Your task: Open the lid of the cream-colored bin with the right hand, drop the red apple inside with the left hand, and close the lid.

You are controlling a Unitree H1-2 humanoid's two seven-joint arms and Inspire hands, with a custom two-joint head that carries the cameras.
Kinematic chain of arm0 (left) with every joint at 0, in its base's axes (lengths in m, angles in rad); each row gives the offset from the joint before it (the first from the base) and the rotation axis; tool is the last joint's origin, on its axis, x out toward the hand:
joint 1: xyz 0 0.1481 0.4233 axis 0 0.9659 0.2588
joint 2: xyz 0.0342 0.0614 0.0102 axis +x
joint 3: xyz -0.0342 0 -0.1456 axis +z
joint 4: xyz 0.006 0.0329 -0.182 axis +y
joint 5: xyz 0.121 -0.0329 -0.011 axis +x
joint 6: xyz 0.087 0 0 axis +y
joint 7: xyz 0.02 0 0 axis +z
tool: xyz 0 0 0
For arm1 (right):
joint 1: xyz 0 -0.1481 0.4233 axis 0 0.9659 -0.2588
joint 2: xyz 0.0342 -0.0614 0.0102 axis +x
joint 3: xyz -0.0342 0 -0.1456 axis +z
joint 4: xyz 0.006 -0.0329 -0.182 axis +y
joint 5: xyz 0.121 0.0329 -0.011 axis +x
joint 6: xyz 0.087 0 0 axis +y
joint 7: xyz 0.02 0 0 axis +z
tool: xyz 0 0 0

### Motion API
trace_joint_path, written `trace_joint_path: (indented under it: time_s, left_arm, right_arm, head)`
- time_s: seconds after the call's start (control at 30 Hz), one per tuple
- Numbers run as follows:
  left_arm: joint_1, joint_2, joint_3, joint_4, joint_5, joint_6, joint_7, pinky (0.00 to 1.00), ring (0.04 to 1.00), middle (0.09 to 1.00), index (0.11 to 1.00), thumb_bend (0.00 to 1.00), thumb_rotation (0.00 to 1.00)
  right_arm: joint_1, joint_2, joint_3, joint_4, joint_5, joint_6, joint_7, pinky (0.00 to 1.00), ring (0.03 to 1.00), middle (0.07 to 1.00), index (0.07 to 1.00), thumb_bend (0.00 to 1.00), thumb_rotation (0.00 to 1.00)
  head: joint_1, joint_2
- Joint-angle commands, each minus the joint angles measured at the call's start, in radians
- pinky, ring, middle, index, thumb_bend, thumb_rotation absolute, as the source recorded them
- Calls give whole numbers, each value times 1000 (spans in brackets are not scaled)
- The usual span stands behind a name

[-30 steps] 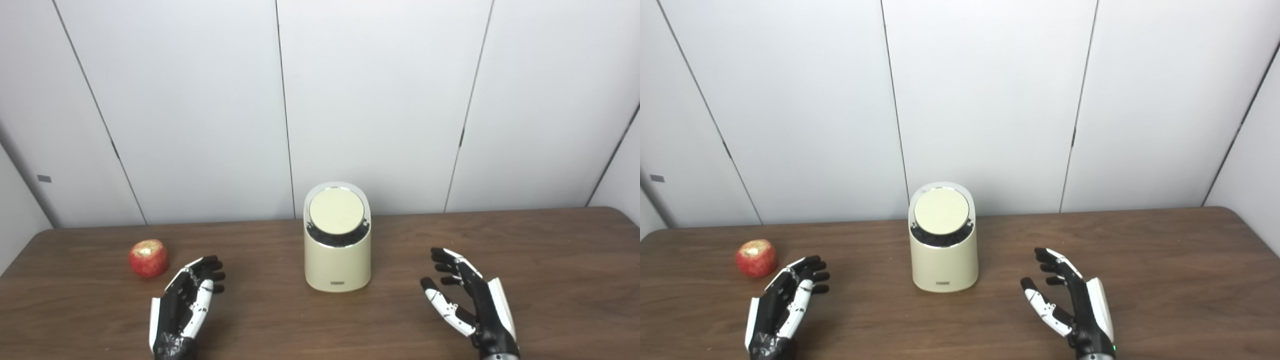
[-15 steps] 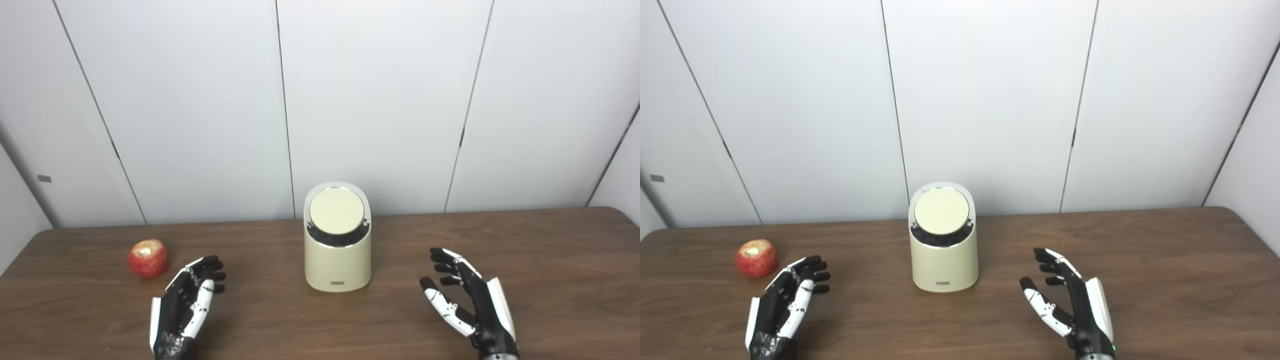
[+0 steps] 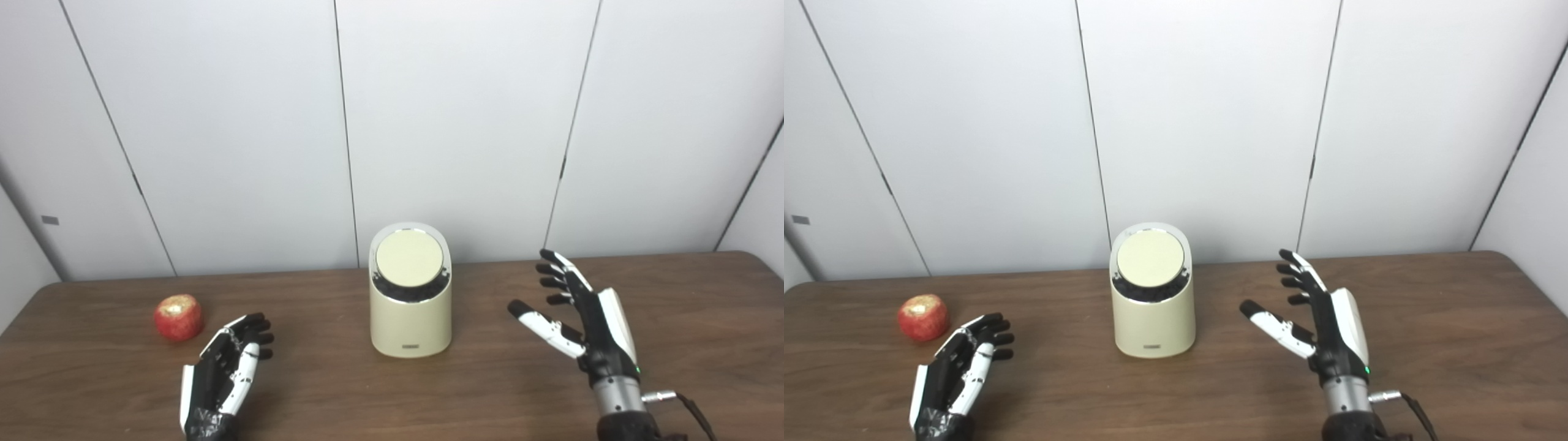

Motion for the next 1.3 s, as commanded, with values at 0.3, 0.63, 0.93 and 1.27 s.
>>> trace_joint_path:
  time_s: [0.3, 0.63, 0.93, 1.27]
  left_arm:
    - [13, 7, -11, -18, 24, -18, -4, 593, 664, 701, 696, 263, 408]
    - [22, 3, -18, -30, 27, -19, -7, 586, 673, 708, 701, 260, 410]
    - [22, 3, -22, -31, 30, -20, -6, 587, 677, 714, 704, 261, 433]
    - [24, -4, -25, -42, 41, -6, 2, 585, 678, 717, 705, 260, 445]
  right_arm:
    - [-229, -13, 83, 30, -140, 113, 50, 777, 882, 920, 911, 804, 643]
    - [-366, 26, 143, 133, -212, 226, 57, 727, 868, 930, 946, 896, 635]
    - [-415, 33, 191, 186, -231, 266, 73, 769, 908, 943, 947, 907, 626]
    - [-422, 54, 227, 198, -237, 263, 68, 912, 947, 972, 976, 948, 556]
  head:
    - [17, 13]
    - [27, 19]
    - [30, 19]
    - [36, 19]
